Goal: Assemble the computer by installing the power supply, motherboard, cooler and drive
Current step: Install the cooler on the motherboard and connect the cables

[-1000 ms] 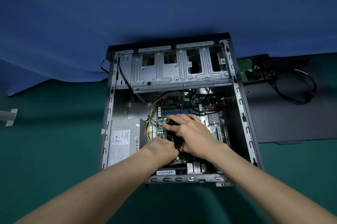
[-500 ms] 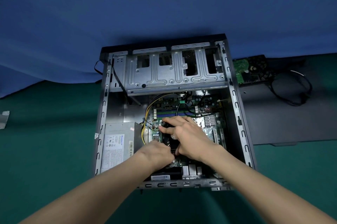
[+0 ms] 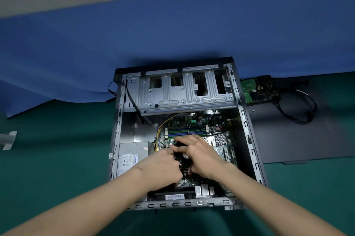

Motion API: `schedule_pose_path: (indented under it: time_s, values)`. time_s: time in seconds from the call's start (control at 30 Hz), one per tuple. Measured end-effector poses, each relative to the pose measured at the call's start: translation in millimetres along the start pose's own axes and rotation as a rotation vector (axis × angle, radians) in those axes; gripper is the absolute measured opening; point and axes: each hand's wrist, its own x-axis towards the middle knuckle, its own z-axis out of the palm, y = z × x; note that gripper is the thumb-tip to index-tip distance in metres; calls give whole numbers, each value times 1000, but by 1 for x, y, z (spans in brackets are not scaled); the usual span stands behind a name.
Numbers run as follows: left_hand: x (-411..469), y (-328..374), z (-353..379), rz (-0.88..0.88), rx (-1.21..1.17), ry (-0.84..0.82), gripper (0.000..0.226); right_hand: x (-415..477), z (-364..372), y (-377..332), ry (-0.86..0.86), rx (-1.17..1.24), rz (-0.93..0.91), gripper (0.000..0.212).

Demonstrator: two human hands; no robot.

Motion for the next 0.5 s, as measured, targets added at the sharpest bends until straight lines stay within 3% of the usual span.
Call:
schedule_pose_path:
  time_s: [0.13, 0.2, 0.3, 0.33, 0.4, 0.5]
  values:
    - [-20, -21, -5, -208, -251, 225, 14, -1, 0, -1, -49, 0, 0, 91]
    - [-28, -33, -8, -454, -396, 390, 28, -1, -3, -1, -76, -9, -22, 83]
    - [-33, -57, -12, -946, -497, 706, 41, -3, -10, -3, -48, -24, -56, 59]
    - [-32, -68, -13, -1117, -508, 740, 43, -2, -11, -5, -5, -18, -58, 53]
    - [-27, -91, -18, -1408, -547, 600, 51, -3, -15, -13, 136, 38, -35, 45]
    - [-19, -120, -23, -1611, -813, 384, 64, -2, -29, -28, 362, 91, -7, 33]
